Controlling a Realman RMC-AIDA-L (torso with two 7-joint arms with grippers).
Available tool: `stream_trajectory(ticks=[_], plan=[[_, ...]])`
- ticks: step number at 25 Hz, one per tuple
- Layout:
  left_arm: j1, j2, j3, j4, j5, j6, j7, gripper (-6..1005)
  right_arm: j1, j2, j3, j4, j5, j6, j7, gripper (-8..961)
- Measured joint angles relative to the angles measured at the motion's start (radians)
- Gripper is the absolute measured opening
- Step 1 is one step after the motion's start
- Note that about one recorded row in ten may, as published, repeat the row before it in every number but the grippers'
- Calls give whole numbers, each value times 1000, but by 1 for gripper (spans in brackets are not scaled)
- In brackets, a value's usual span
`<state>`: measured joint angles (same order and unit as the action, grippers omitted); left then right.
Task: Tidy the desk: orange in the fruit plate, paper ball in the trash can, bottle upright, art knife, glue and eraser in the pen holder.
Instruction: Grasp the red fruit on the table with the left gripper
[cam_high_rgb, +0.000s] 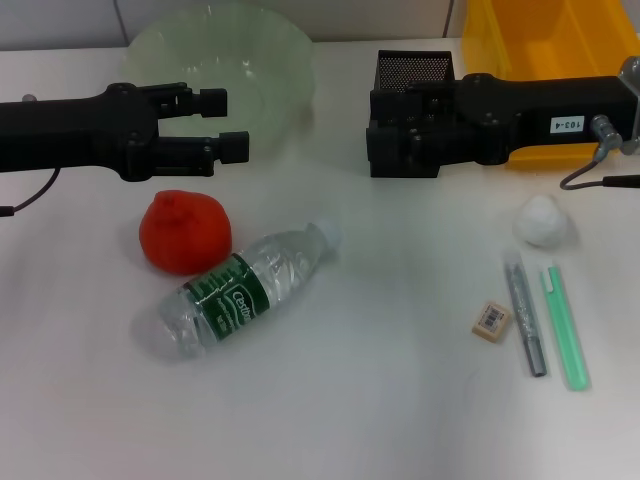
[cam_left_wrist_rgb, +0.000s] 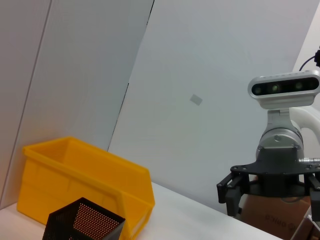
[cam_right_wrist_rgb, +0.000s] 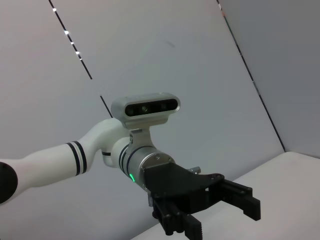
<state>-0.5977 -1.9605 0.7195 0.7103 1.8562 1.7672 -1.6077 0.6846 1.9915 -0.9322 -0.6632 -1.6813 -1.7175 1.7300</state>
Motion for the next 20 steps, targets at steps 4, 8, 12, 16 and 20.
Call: stream_trajectory(ticks=[4,8,12,16,20], plan=[[0,0,0,0,0,0,0,835,0,0,-2,0,0,1,0,839],[0,-1,0,0,0,0,0,834,0,2,-2,1,0,1,0,839],[1,-3,0,0,0,0,1,834,0,5,-2,1,0,1,0,839],[3,-2,0,2,0,0,1,833,0,11,11,3,7,1,-4,839],[4,1,0,32,22,3,-16,833,-8,25,72,3,46,-4,-30,839]])
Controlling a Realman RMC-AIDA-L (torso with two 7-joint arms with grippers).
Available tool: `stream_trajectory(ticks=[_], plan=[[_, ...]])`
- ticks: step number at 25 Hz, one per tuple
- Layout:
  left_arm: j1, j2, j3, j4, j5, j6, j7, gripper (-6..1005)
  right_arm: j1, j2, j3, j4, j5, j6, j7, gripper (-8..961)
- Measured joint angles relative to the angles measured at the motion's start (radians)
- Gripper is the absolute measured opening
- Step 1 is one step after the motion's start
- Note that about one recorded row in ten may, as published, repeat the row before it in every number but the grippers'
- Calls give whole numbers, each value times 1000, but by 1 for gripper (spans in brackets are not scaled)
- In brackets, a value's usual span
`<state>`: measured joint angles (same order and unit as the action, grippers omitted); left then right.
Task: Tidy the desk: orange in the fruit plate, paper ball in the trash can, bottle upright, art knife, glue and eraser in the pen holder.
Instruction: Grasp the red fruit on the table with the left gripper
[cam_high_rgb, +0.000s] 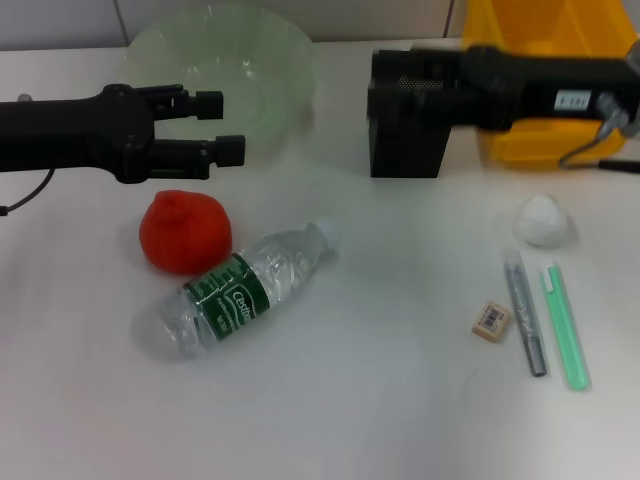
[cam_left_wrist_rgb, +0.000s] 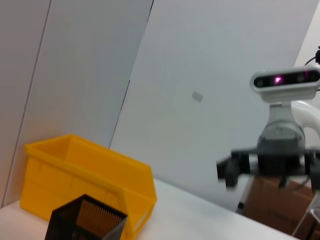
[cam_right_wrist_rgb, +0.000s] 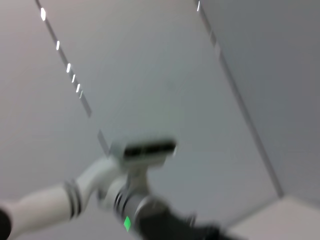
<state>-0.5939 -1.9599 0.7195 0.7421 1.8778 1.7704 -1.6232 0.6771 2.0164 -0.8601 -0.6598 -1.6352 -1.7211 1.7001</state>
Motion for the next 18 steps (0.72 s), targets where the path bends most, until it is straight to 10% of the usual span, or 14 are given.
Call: stream_trajectory(ticks=[8,18], plan=[[17,7,-9,52,139,-73,-27,832,-47,25,210,129,149,43,-177,839],[150,0,-12,49,142,-332,66,831,-54,25,226,206,159,59,-231,839]])
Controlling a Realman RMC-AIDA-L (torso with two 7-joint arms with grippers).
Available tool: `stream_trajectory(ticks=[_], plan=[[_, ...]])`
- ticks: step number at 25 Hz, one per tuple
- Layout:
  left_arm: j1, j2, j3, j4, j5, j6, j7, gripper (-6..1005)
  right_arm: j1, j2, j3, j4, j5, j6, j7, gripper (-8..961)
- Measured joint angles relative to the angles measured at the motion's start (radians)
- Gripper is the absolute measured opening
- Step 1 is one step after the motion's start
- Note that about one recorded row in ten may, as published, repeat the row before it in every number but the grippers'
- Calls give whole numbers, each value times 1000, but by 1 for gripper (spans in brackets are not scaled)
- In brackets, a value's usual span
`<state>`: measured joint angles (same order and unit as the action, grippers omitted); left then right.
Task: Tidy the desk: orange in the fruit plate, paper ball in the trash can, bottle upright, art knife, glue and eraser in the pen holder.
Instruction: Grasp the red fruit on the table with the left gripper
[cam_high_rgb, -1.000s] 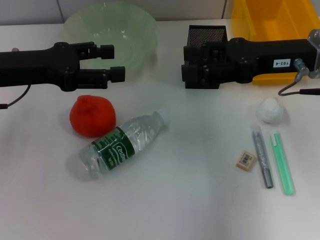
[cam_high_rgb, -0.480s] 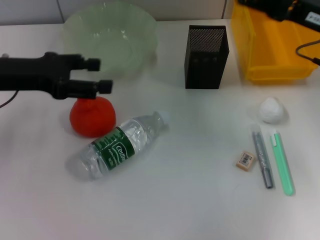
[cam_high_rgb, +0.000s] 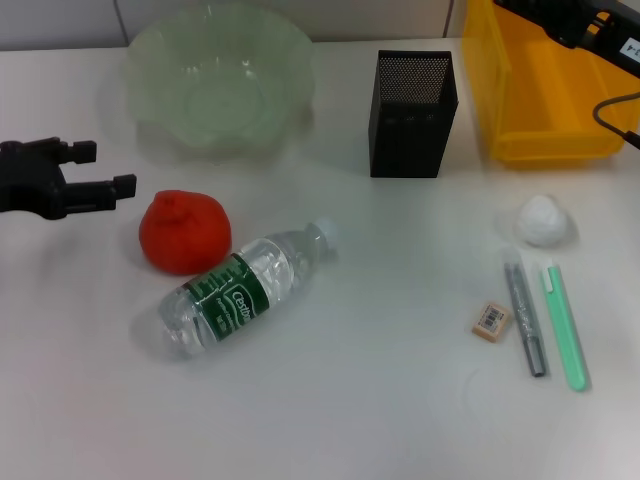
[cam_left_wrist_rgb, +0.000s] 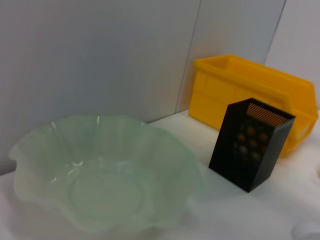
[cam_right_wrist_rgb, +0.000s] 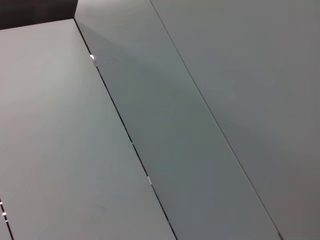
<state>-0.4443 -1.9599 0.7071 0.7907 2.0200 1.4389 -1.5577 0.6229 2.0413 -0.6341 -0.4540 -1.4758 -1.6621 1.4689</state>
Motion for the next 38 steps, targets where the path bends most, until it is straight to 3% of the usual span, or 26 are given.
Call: stream_trajectory(ticks=[6,7,10,23,32,38], plan=[[22,-30,-2,-11,-1,-30,57,831,11,9,-4,2,-2,0,8,839],[30,-49,-8,-12,-3,-42,92,831,17,10,-6,2,-11,0,13,839],[32,-59,-10,-17,-4,-57,111,830,21,10,-6,3,-18,0,18,839],[18,-64,-2,-51,-4,-21,116,829,33,8,-70,3,-21,36,23,839],[4,-96,-2,-98,2,-83,164,827,33,10,-81,0,-21,49,23,839],[-1,-99,-6,-127,-2,-105,192,826,25,9,-81,0,-21,43,23,838]])
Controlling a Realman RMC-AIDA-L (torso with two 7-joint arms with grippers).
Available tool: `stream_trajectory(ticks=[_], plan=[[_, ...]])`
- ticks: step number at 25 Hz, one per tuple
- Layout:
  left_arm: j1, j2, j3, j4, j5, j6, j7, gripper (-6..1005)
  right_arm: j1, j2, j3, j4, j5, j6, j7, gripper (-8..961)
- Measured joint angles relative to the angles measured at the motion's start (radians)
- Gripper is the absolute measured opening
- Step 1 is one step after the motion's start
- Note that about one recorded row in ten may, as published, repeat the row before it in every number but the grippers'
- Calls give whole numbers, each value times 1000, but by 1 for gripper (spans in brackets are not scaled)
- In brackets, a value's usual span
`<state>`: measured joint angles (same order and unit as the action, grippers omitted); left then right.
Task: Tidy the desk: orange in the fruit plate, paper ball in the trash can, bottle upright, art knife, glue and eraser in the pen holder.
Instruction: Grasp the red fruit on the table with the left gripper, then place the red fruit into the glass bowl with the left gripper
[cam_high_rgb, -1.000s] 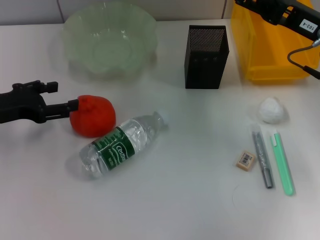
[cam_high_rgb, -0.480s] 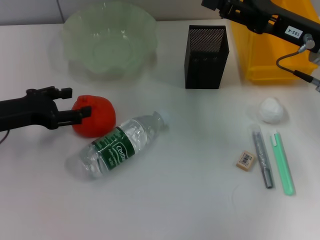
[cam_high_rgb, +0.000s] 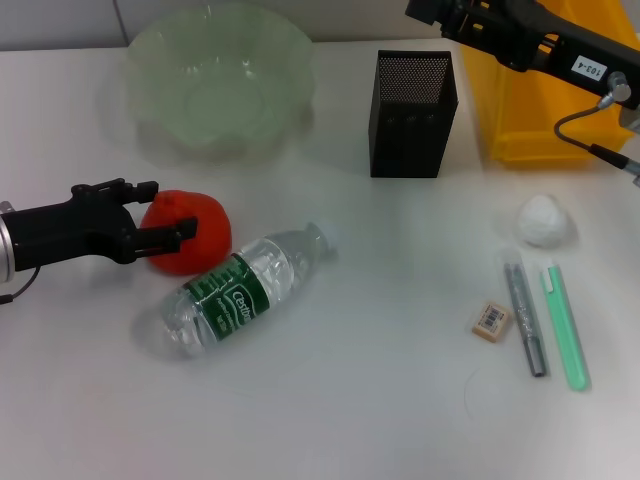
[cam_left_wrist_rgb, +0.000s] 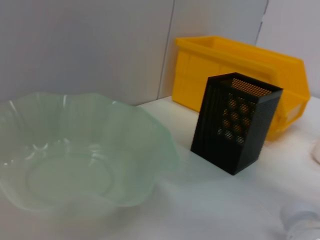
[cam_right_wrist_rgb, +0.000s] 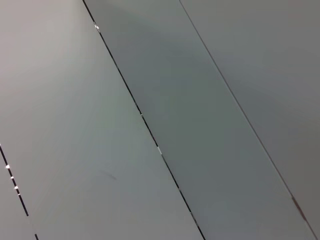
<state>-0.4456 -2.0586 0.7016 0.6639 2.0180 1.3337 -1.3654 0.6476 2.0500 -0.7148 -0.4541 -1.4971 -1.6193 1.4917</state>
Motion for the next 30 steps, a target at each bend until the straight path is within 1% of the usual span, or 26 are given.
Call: stream_trajectory(ticks=[4,11,15,19,24,26,29,30], plan=[[-1,-5,4,-2,0,-32,2,825,-6,-1,0,1,2,-2,0,838],[-6,-8,4,-19,0,-77,-6,667,-16,1,2,1,6,-4,1,838],[-8,-7,4,-26,1,-82,-2,455,-36,2,8,1,10,-6,1,838],[-11,-7,-4,-27,-2,-83,-6,290,-54,2,23,3,20,-5,7,838],[-12,-7,-6,-24,-3,-83,-8,270,-66,2,33,3,21,-5,7,838],[-14,-5,-5,-3,-12,-39,-35,262,-85,3,68,3,22,0,1,838],[-14,-4,-5,7,-13,-25,-47,250,-100,3,90,3,22,0,0,838],[-14,0,-6,45,-18,9,-84,246,-109,3,100,3,22,-1,-2,838]])
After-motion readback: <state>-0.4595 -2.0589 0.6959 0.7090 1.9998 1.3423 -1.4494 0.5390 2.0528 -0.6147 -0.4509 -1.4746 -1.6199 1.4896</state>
